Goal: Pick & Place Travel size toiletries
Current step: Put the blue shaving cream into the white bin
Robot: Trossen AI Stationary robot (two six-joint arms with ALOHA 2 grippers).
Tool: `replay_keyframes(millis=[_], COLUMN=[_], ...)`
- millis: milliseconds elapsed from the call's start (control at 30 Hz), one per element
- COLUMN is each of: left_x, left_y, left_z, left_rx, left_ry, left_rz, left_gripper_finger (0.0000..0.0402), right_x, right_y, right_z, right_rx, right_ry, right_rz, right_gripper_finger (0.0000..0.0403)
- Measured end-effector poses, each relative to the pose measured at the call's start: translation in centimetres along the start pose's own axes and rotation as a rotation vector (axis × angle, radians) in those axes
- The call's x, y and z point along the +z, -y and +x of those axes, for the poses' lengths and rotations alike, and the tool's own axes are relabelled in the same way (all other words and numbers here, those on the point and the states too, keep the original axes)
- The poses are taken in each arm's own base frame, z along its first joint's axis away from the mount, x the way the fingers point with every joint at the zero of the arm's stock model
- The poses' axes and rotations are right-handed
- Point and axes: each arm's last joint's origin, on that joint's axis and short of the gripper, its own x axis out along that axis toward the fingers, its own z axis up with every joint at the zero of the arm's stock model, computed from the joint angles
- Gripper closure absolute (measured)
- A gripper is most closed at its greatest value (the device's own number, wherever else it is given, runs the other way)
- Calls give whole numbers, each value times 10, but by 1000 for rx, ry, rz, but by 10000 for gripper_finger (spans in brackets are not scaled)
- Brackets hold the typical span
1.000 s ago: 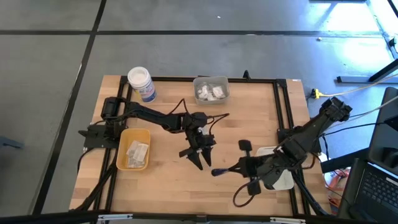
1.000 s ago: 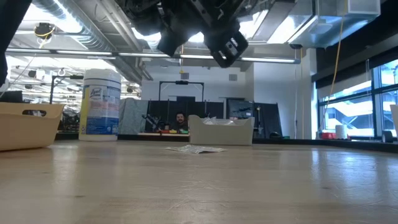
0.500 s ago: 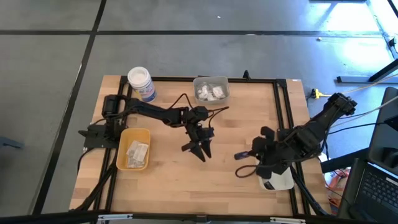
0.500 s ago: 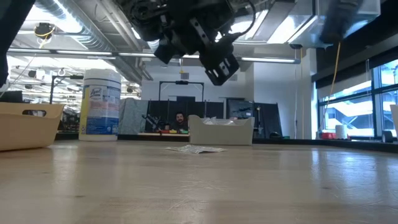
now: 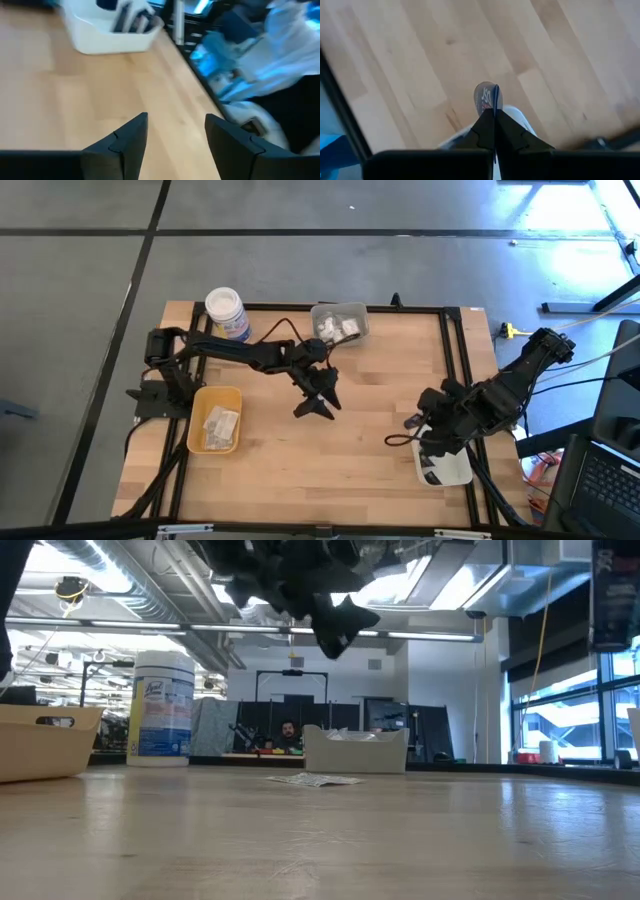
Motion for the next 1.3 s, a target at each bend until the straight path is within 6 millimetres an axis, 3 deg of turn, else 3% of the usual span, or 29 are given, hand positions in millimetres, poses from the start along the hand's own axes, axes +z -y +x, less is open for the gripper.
replay_keyframes(millis=[367,633,967,1300], left_x=[21,38,47,48], left_y=[24,57,86,94], left_z=[-40,-65,-83,-86], left_rx=[364,536,559,560], left_ry=[42,121,181,190], left_rz=[68,205,282,310], left_gripper_finger=[207,207,207,207], right_x=[-6,-18,-46,-73], right_y=[8,8,-2,-14], right_z=[-1,1,-6,-9], right_rx=[-67,-96,-79,-93], right_ry=[-99,-170,-164,-168], right_rz=[111,140,174,232], right_gripper_finger=[401,401,401,402])
